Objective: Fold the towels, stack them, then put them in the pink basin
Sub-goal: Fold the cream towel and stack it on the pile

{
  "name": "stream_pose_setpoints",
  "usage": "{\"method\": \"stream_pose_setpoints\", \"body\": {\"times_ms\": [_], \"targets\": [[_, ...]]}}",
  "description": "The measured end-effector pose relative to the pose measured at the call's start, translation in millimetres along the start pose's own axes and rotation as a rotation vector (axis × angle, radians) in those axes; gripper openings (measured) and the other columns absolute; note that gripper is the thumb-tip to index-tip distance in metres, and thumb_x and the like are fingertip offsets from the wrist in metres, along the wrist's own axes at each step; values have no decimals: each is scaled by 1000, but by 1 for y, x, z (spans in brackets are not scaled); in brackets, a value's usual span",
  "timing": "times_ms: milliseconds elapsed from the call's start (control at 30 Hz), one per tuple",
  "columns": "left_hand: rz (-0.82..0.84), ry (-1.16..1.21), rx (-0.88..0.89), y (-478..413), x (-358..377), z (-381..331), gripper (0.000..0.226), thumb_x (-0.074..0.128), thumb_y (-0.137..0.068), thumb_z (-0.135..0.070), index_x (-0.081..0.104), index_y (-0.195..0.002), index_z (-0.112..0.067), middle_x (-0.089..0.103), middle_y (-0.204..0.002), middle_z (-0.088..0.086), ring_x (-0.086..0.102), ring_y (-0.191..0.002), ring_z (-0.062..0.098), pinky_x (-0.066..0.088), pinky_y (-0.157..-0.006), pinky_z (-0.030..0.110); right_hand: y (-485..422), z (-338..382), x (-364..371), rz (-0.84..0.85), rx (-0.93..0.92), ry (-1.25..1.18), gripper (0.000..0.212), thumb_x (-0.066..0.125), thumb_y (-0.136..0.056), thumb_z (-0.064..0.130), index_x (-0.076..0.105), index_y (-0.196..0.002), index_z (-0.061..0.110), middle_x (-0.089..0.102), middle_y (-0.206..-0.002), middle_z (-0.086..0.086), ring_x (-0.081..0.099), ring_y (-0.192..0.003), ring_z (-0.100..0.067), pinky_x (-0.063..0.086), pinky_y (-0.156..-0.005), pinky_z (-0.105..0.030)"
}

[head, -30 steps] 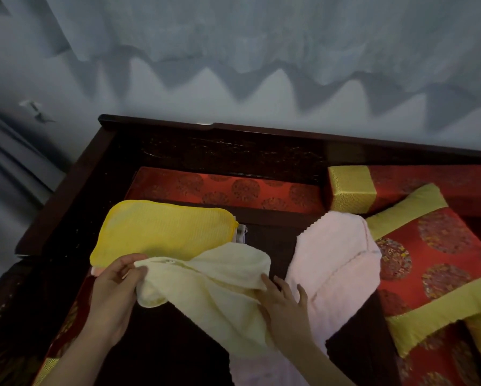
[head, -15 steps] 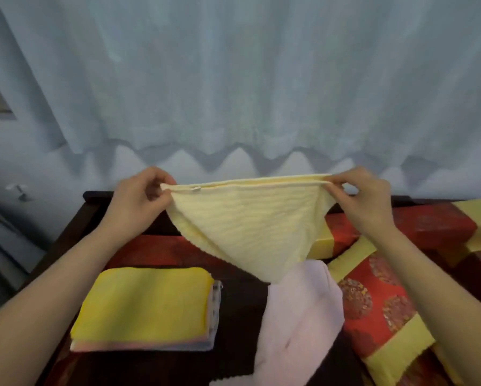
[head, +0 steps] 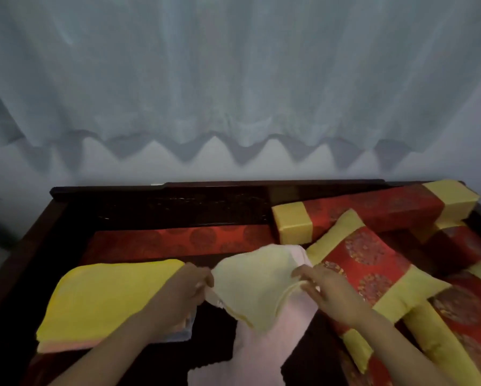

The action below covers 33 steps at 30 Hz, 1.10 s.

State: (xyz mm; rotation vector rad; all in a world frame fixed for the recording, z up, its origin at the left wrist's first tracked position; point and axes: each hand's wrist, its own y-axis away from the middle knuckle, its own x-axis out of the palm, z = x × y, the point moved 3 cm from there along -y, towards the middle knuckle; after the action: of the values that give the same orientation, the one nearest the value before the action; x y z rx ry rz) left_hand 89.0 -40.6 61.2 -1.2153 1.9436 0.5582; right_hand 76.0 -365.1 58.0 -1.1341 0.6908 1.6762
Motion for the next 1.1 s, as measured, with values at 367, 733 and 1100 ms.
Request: {"method": "stream_pose_setpoints", "body": {"times_ms": [367,733,1100], "targets": [[-438,-114,-152,-44,-19,22,12,50,-78,-14,61,-78,-20,62,-77,-1,58,-73,19,39,-65,32,-34,-20,-20,-674,267,-123,27,49,-87,5,67,-106,9,69,-97,-2,63,-91,-18,45,-79,-23],[265,-381,-60,-28,6,40,15,47,-79,-6,54,-75,-18,45,-66,-8,41,-63,9,35,-63,28,-20,-49,1,381,125,88,21,57,-79,11,70,-90,23,69,-87,9,62,-82,-8,50,-79,-29],[220,-340,136,73,80,31,43,76,-42,-16,48,-69,-34,58,-70,-15,47,-80,0,35,-70,16,77,-47,45,435,233,-55,15,62,-75,14,71,-84,21,54,-70,29,53,-70,12,37,-65,-9]]}}
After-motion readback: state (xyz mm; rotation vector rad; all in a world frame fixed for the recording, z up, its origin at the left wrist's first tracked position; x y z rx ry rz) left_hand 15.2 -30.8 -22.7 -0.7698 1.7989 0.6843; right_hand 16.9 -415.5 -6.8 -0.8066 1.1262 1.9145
